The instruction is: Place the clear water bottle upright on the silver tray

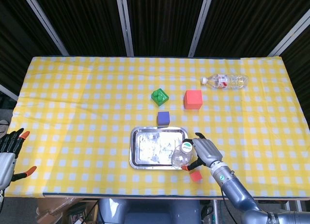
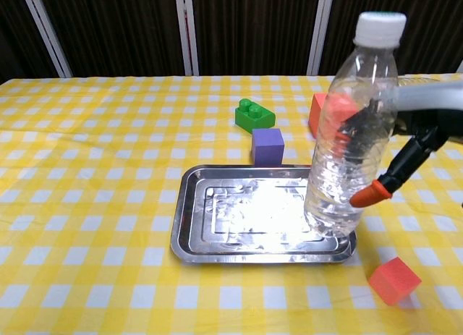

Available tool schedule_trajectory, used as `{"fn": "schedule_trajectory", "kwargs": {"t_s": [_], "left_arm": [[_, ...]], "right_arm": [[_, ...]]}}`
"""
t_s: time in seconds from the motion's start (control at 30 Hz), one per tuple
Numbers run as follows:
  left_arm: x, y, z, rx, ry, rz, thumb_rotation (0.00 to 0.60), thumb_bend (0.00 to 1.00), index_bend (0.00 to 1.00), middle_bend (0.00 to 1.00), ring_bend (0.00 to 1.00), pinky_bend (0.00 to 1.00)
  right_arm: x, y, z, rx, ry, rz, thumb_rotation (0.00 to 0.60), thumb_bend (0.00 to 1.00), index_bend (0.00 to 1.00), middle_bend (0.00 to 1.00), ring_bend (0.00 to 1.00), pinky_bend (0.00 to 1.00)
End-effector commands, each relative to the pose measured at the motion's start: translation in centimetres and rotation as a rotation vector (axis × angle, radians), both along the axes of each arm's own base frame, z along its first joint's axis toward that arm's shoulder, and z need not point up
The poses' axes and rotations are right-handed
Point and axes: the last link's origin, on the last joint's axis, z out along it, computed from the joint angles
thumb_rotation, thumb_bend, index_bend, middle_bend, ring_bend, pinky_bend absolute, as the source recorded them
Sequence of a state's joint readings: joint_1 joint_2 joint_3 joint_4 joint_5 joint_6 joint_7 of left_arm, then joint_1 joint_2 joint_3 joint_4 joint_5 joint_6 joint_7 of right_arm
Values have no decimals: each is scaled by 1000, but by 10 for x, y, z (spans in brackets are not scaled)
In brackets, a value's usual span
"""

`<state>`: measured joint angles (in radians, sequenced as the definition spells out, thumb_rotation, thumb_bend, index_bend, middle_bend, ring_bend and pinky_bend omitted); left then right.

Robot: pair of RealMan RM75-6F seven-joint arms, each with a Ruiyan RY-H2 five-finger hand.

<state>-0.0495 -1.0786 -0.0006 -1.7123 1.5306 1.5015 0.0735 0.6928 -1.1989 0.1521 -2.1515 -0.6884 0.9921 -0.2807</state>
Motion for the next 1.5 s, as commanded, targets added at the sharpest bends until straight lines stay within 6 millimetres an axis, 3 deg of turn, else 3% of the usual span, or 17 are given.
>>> {"fn": "schedule_trajectory", "kwargs": {"t_s": [0.03,0.13,0.37,0.53,0.77,1.0,1.23,1.3,1.5], "left_arm": [[0,0,-1,-3,2,1,600,136,6,0,0,0],[-1,0,-1,-5,3,6,600,137,7,0,0,0],[0,0,-2,-11,0,7,600,137,7,0,0,0],[0,0,-1,-6,-4,6,600,136,6,0,0,0],[0,-1,2,2,-12,6,600,136,7,0,0,0],[0,-1,1,-1,-10,6,600,136,6,0,0,0],[0,0,0,-4,-7,6,600,137,7,0,0,0],[0,0,0,-4,-4,5,600,136,7,0,0,0],[-1,1,-1,-2,4,11,600,136,7,0,0,0]], "right_arm": [[-8,6,-14,31,-48,-2,600,324,723,591,333,0],[-2,1,0,4,-44,32,600,363,740,603,336,0],[31,-3,74,-94,47,116,600,405,743,605,338,0],[51,-20,110,-154,97,180,600,408,744,605,338,0],[70,-26,139,-89,119,192,600,407,745,605,338,0],[50,-14,122,26,113,112,600,408,744,605,338,0],[4,12,65,123,54,-20,600,409,745,605,343,0],[-10,15,40,143,26,-33,600,410,747,606,343,0],[-1,12,14,85,-127,41,600,416,752,606,344,0]]}}
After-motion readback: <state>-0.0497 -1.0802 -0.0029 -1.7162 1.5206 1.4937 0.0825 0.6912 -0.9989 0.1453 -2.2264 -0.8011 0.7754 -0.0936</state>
